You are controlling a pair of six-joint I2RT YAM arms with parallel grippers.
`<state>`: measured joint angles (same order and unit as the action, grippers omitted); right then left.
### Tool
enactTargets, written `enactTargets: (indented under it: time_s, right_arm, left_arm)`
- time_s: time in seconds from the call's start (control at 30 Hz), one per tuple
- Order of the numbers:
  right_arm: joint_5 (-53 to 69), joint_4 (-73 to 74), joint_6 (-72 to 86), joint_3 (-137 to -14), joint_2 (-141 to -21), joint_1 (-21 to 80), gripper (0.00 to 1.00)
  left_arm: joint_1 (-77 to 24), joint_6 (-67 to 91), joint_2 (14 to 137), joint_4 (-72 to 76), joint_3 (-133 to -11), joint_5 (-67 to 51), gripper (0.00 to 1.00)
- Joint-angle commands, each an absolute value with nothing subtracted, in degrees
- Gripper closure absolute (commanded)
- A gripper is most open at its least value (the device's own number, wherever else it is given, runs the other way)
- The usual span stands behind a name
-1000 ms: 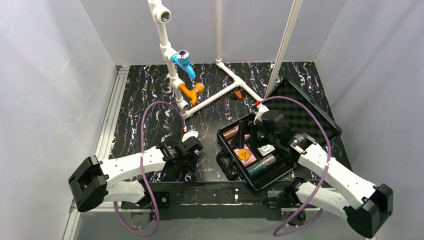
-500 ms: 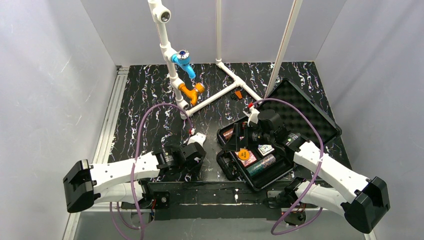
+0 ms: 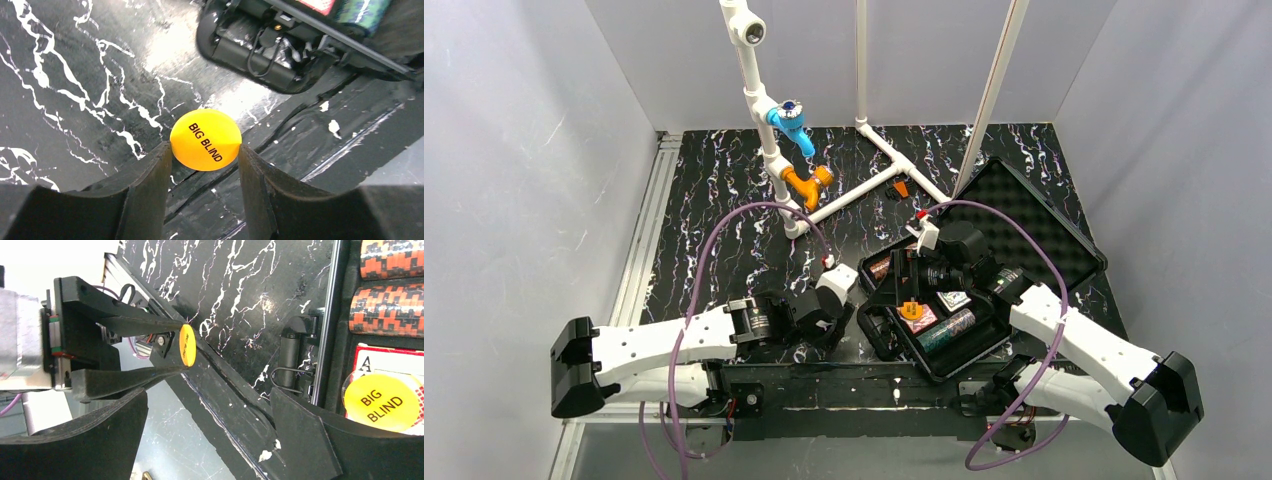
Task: Pack up texas hold em set
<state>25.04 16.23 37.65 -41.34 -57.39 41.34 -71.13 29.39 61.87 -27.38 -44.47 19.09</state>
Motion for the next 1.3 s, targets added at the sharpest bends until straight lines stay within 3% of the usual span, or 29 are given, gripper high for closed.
enactTargets:
  time_s: [0.0, 0.33, 0.97, 1.27]
  right_arm:
    - [28.1, 12.7, 38.6, -41.0, -57.4, 41.8, 0.03]
    - [29.4, 10.6, 39.9, -39.8, -57.8, 42.3, 0.06]
    - [31.3, 7.4, 42.6, -37.0, -57.6, 42.6, 0.39]
    - [32.5, 6.4, 43.6, -36.2, -57.9, 42.7, 0.48]
  left_arm:
    - [-72.9, 26.3, 62.2, -27.0, -48.6, 20.1, 0.64]
    - [-75.6, 23.7, 65.4, -25.9, -53.5, 20.1, 0.64]
    - [-77.9, 21.6, 70.7, -22.9, -57.9, 21.0, 0.64]
    - [-78.0, 20.9, 71.3, -21.9, -58.3, 21.8, 0.65]
